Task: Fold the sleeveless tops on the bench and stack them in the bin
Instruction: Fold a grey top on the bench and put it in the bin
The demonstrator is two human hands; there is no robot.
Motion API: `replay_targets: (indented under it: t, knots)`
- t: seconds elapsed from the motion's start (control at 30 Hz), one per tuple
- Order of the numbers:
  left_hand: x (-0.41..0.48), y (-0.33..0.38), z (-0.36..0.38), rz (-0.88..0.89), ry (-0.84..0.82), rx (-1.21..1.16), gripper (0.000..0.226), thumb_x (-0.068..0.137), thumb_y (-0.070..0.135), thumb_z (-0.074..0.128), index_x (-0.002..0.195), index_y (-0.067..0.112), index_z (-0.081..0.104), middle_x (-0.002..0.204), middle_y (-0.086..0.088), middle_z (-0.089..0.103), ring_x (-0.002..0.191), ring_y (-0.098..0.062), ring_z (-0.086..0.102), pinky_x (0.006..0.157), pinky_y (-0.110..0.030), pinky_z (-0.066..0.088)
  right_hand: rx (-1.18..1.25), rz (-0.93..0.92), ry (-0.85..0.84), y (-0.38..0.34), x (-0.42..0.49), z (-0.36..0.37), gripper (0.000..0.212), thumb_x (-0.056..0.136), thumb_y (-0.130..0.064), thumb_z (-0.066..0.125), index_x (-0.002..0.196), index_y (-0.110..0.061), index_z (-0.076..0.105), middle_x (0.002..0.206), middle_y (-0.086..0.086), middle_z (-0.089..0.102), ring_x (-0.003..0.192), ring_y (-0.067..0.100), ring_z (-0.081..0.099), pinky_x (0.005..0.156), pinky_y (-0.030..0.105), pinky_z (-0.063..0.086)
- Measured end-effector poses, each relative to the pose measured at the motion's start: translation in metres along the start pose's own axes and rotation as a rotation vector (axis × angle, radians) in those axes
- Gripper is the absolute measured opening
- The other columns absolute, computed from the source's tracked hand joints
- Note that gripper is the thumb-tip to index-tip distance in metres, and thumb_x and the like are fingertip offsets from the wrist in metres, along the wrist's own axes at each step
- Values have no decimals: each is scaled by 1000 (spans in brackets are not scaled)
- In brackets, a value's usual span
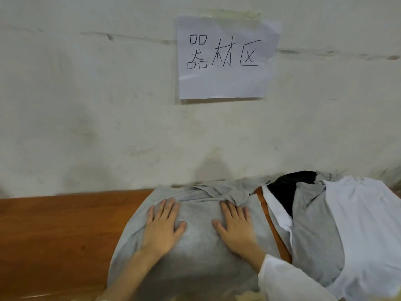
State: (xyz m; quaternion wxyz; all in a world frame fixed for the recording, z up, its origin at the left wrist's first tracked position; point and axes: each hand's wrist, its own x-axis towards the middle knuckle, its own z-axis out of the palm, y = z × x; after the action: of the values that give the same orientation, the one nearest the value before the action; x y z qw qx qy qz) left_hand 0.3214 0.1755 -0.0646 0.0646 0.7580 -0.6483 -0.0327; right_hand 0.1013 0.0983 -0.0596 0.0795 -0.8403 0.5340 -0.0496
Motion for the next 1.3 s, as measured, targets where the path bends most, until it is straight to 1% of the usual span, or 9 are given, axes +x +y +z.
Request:
replay_targets:
  t: [0.1, 0.23, 0.47, 0.73, 0.87, 1.1, 1.2, 1.23, 1.3]
  knots:
    - [14, -6, -7, -162, 0, -24, 97, 69, 66, -7, 153, 21, 11, 160, -1, 6, 148, -20, 0, 115, -44, -11, 6, -101, -30, -3, 33, 0, 101, 69, -78, -16, 153, -25, 2, 161, -1, -2, 147, 20, -7, 119, 41, -9]
    - [22, -7, -9, -275, 1, -18, 89, 74, 67, 3, 149, 23, 20, 160, -5, 7, 147, -26, -1, 115, -53, -8, 42, -136, -11, -8, 49, 1, 94, 77, -77, 0, 153, -22, 1, 160, 0, -7, 146, 19, -13, 119, 41, -8]
    - [-9, 0, -9, -223, 57, -35, 91, 75, 65, 1, 151, 19, 20, 159, -8, 14, 148, -24, 2, 115, -53, -11, 63, 24, -23, -13, 8, 1, 99, 74, -78, -7, 151, -17, -10, 159, 5, -12, 146, 21, -15, 116, 37, -14]
    - [-74, 13, -12, -321, -144, 10, 87, 76, 72, -5, 152, 29, -1, 160, 0, -12, 146, -26, -13, 107, -64, -15, -16, 15, -56, -6, -59, 6, 100, 67, -79, -24, 150, -25, -14, 158, 2, -19, 144, 21, -21, 118, 42, -11]
    - [-93, 17, -13, -314, -207, 27, 89, 71, 73, -14, 149, 30, -15, 147, 2, -31, 144, -27, -21, 101, -62, -23, -10, 19, -65, -4, -78, 7, 101, 64, -81, -28, 148, -26, -17, 157, 2, -21, 143, 21, -24, 116, 41, -15]
    - [-115, 34, -10, -349, -189, -3, 87, 78, 74, -12, 150, 26, -15, 155, -3, -26, 143, -30, -23, 98, -63, -25, -36, -14, -118, -1, -90, -2, 109, 57, -84, -30, 148, -26, -19, 151, 1, -30, 142, 24, -26, 116, 43, -16]
    - [-111, 29, -10, -294, -202, -14, 98, 65, 77, -21, 149, 27, -16, 151, -2, -29, 142, -30, -24, 97, -62, -27, 43, -50, -192, 9, -80, -13, 107, 64, -89, -10, 150, -26, -12, 150, -5, -28, 143, 21, -22, 117, 43, -12]
    - [-110, 25, -10, -273, -195, -22, 95, 68, 76, -17, 149, 26, -15, 152, -2, -27, 143, -30, -23, 96, -60, -29, 112, -35, -204, 11, -78, -17, 97, 76, -84, 9, 152, -24, -1, 155, -6, -17, 146, 20, -14, 118, 42, -7]
    - [-113, 23, -11, -239, -102, -53, 91, 76, 71, -6, 152, 23, 1, 159, -4, -8, 146, -31, -8, 99, -56, -31, 328, 42, -84, 11, -84, -27, 59, 94, -50, 44, 142, -18, 37, 154, 0, 28, 143, 23, 23, 118, 38, 17]
